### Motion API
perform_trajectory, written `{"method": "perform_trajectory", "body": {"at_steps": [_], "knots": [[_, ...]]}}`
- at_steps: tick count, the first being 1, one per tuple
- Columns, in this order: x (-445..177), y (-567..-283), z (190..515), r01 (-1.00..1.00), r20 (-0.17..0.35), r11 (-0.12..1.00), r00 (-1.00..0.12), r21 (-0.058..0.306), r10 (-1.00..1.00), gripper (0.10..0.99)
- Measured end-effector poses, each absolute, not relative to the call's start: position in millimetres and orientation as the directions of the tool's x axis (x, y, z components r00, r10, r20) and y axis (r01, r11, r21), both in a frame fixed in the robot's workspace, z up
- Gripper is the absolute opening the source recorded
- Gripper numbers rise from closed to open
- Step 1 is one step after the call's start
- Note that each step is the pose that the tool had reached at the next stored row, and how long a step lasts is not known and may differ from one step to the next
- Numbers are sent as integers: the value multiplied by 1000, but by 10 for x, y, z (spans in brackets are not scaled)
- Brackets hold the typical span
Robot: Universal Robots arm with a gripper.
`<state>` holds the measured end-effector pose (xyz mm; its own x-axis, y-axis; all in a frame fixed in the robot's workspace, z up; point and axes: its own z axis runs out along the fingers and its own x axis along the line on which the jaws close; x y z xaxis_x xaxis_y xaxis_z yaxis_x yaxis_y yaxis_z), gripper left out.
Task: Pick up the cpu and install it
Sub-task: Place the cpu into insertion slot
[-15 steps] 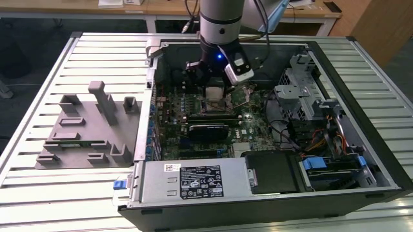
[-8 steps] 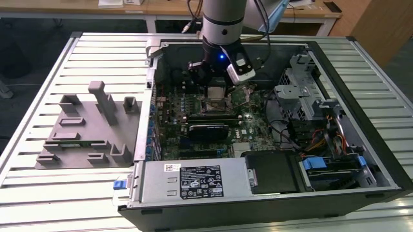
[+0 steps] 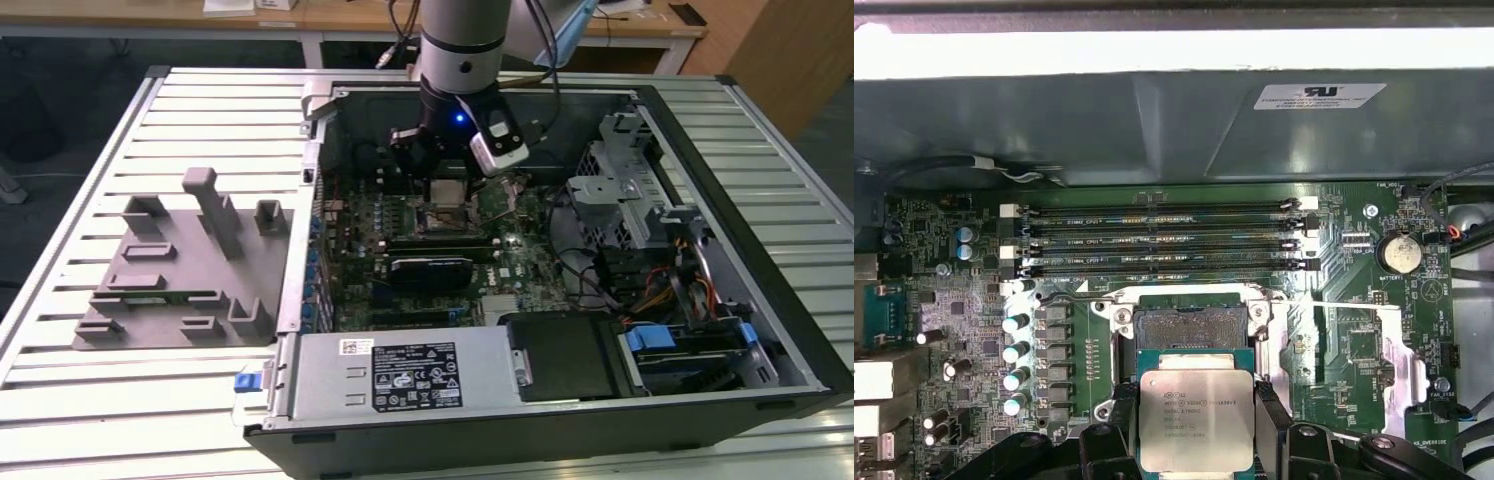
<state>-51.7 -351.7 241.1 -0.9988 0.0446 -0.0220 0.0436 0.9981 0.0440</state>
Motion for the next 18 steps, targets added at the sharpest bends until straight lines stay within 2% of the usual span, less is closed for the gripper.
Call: {"method": "perform_trajectory", "body": {"at_steps": [9,18], "knots": [[-513,-3517,2411,49,-22,998,-998,44,50,541],[-514,-3517,2407,191,-22,981,-981,44,192,541]]}}
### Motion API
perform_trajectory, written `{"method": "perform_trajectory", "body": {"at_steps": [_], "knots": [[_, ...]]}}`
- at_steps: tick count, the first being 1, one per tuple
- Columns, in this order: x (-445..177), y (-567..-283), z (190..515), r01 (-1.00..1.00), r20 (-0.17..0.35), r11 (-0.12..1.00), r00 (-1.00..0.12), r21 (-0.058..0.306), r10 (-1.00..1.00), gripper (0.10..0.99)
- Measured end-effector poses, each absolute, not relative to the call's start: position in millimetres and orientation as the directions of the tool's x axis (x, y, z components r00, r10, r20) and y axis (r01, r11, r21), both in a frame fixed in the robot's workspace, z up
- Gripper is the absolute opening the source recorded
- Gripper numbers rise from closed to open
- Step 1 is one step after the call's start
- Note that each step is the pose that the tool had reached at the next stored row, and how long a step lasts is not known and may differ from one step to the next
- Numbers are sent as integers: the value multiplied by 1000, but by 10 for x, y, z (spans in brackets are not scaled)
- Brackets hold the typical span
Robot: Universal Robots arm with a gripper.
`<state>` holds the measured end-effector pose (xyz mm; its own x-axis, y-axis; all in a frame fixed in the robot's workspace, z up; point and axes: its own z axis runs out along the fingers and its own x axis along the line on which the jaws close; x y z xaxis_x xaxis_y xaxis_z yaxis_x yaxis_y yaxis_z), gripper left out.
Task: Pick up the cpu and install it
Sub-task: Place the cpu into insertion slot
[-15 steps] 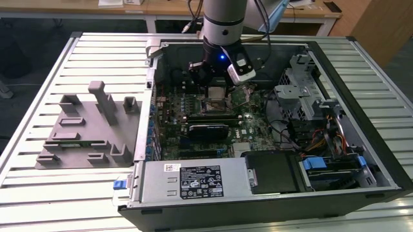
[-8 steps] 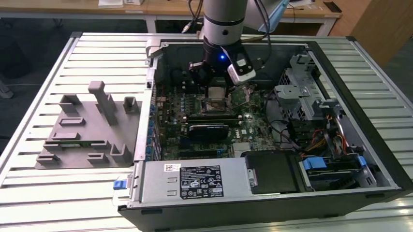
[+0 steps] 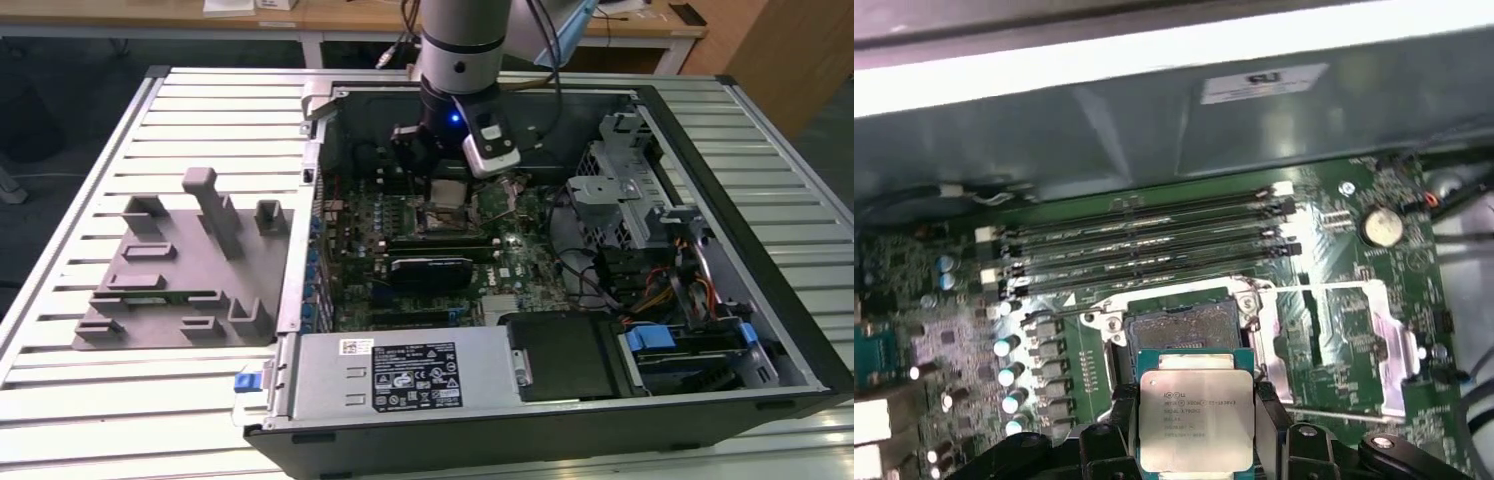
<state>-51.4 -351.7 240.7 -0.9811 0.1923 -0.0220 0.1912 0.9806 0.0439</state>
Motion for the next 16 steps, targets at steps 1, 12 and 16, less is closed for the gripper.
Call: {"method": "perform_trajectory", "body": {"at_steps": [1,12,16], "knots": [[-513,-3517,2407,209,-22,977,-977,44,210,541],[-514,-3517,2403,385,-22,922,-922,44,387,541],[-514,-3516,2401,449,-22,892,-893,44,450,541]]}}
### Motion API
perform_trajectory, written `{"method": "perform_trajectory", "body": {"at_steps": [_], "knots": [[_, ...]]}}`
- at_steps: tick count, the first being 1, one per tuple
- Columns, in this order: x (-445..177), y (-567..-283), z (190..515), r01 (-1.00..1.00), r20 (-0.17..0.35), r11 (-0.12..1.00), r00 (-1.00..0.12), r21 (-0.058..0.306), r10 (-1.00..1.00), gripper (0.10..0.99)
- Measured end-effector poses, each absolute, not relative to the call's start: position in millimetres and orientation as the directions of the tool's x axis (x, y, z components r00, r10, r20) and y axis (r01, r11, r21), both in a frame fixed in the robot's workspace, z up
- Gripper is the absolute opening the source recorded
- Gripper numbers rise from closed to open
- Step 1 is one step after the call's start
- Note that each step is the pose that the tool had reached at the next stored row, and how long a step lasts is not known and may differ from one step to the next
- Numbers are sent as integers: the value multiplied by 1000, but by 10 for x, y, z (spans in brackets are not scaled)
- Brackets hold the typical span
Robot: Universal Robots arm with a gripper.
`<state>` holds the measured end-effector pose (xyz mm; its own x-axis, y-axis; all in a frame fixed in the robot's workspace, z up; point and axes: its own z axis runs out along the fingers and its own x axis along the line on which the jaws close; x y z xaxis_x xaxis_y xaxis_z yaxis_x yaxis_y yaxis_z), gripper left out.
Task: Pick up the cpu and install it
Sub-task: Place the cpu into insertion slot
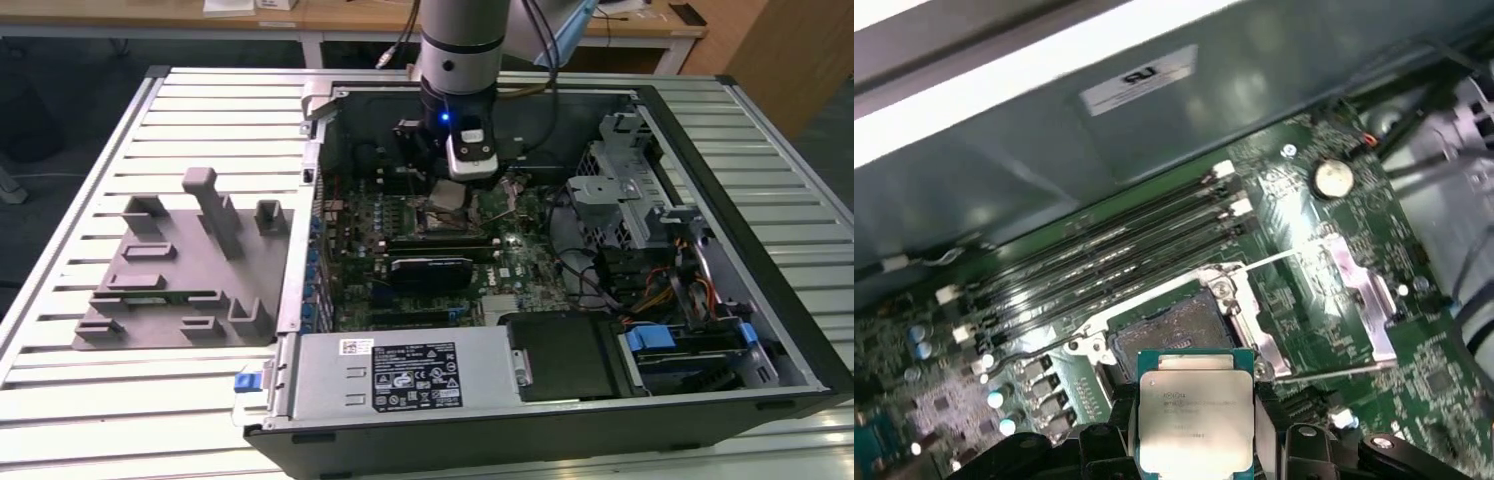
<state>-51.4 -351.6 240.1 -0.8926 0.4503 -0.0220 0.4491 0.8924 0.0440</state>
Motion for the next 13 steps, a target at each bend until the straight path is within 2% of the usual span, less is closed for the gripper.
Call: {"method": "perform_trajectory", "body": {"at_steps": [13], "knots": [[-514,-3517,2395,638,-22,769,-768,44,640,541]]}}
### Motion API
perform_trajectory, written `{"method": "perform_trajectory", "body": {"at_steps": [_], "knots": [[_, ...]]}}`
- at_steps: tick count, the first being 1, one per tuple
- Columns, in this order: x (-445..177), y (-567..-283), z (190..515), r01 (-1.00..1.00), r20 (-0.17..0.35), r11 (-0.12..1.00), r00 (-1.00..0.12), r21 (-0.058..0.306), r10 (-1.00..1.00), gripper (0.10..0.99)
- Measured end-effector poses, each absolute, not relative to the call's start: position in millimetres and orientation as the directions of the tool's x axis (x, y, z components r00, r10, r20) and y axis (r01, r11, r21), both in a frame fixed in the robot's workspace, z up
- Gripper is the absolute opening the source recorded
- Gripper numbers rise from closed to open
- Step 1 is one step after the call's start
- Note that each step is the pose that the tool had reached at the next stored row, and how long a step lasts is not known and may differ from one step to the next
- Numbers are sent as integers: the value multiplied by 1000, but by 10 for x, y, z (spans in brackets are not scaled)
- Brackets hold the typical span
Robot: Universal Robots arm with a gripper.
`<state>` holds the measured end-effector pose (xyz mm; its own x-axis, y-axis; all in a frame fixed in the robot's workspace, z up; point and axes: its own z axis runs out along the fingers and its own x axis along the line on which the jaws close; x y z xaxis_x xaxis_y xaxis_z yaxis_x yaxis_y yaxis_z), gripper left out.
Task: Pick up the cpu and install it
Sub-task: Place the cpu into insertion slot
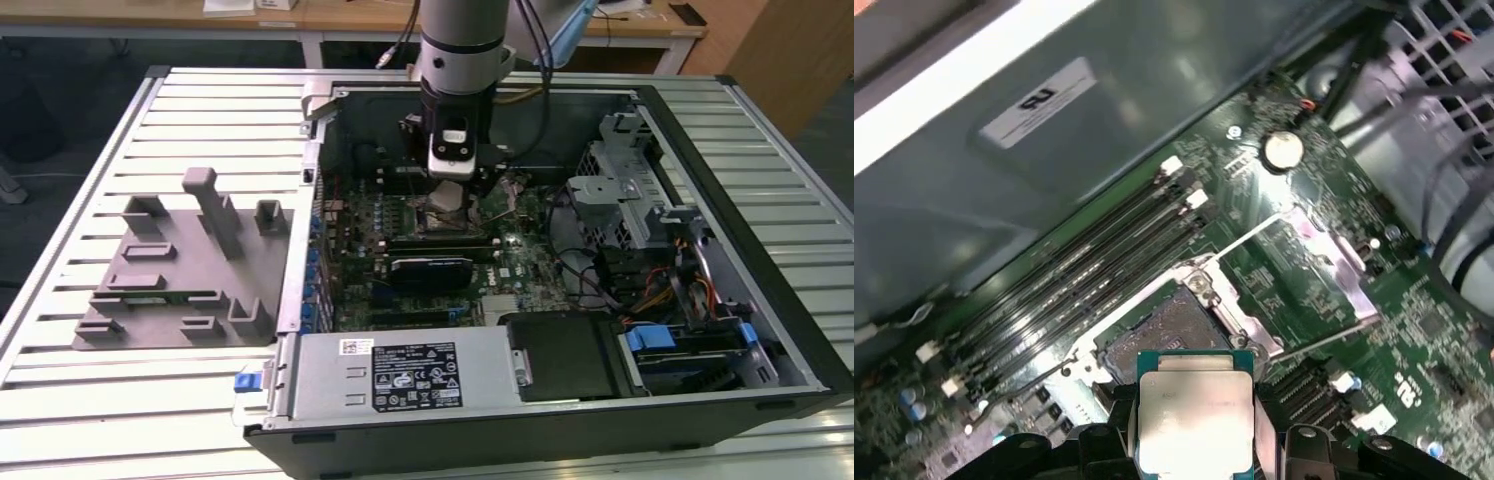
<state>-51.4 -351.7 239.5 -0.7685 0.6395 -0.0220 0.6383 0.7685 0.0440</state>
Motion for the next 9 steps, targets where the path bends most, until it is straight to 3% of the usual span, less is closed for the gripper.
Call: {"method": "perform_trajectory", "body": {"at_steps": [9], "knots": [[-514,-3517,2392,745,-22,666,-666,44,746,541]]}}
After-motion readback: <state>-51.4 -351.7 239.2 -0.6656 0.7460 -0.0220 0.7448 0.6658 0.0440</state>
